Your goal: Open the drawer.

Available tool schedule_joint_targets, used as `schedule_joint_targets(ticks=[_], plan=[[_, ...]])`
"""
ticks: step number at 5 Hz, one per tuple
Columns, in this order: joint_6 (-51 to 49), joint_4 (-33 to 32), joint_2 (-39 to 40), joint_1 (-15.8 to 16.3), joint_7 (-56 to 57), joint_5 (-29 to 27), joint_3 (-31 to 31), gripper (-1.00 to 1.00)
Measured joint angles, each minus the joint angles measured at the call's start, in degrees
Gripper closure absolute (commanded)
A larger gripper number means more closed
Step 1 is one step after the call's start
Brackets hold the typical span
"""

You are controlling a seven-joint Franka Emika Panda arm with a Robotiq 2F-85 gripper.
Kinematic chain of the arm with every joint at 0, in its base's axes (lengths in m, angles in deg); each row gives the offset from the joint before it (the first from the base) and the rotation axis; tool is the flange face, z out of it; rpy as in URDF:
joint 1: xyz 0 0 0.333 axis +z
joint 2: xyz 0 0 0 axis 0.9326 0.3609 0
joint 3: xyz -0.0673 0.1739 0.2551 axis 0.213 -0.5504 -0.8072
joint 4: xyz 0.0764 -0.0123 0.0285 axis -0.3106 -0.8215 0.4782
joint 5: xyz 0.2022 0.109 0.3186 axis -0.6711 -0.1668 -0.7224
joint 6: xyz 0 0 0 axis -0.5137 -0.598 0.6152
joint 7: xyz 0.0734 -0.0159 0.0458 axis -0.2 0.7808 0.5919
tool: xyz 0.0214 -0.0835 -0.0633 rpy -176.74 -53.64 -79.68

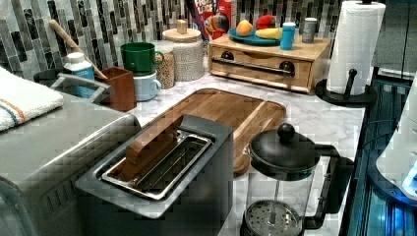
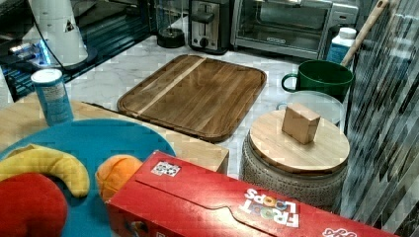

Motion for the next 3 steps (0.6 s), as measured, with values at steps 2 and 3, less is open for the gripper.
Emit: schedule_joint_targets(ticks=[2,3], plan=[[0.3,-0.3,0.9,0.0,0.0,0.6,-0.2,-1.00],[0.6,-1.2,1.0,0.0,0.0,0.3,0.1,-1.00]])
